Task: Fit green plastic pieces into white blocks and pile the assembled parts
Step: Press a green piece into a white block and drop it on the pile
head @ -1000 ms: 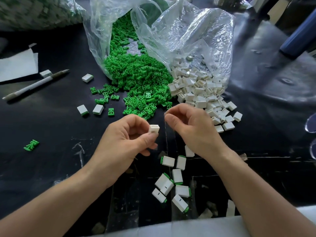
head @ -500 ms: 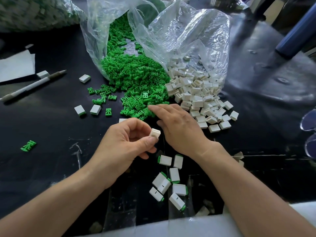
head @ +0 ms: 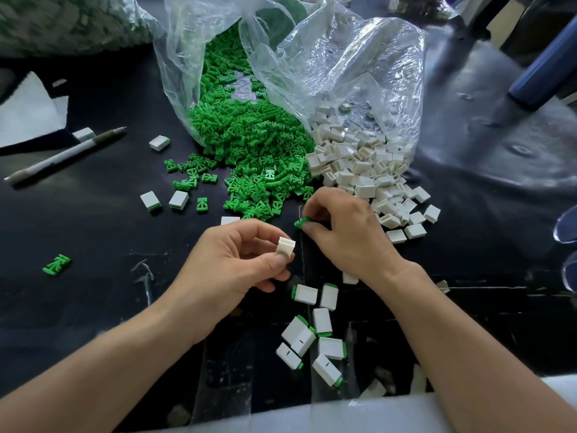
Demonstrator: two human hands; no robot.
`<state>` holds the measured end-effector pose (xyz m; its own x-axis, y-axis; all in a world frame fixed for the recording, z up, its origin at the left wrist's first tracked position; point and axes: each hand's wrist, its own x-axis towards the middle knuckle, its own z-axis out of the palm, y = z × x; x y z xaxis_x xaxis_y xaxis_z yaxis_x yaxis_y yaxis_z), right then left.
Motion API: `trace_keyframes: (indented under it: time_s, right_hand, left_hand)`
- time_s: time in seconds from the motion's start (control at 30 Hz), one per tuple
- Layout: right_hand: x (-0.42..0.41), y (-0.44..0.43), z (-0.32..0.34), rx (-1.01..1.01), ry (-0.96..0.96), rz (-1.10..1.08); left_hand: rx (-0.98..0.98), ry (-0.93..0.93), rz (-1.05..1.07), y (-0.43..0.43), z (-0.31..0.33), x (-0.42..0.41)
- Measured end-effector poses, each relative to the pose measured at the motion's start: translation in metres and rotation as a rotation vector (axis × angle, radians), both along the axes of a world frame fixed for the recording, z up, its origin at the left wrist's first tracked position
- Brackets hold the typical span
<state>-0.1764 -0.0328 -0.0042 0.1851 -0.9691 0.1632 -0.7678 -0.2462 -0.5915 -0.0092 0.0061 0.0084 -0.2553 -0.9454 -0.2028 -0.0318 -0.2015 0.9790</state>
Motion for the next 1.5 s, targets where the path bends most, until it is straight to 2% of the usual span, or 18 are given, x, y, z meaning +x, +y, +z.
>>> trace_keyframes:
  time_s: [0.1, 0.23, 0.57, 1.1, 1.3, 1.5]
  right_hand:
    - [-0.004, 0.004, 0.004, 0.031, -0.151, -0.052]
    - [-0.007, 0.013, 0.014, 0.167, -0.436, 0.004]
    - [-0.005, 0.024, 0.025, 0.273, -0.669, 0.089]
    - [-0.002, 0.027, 0.022, 0.281, -0.555, 0.127]
    - [-0.003, 0.028, 0.025, 0.374, -0.626, 0.148]
    - [-0.003, 0.029, 0.025, 0.411, -0.619, 0.122]
  left_hand:
    - [-0.006, -0.018, 0.011, -0.001, -0.001, 0.0]
    - [0.001, -0.013, 0.04, -0.002, -0.001, -0.001]
    - [-0.023, -0.022, 0.033, 0.0, 0.001, -0.001]
    - [-0.023, -0.033, 0.016, -0.001, 0.002, 0.001]
    - [-0.017, -0.023, 0.038, -0.001, 0.002, 0.0]
    - [-0.023, -0.028, 0.036, -0.001, 0.002, 0.002]
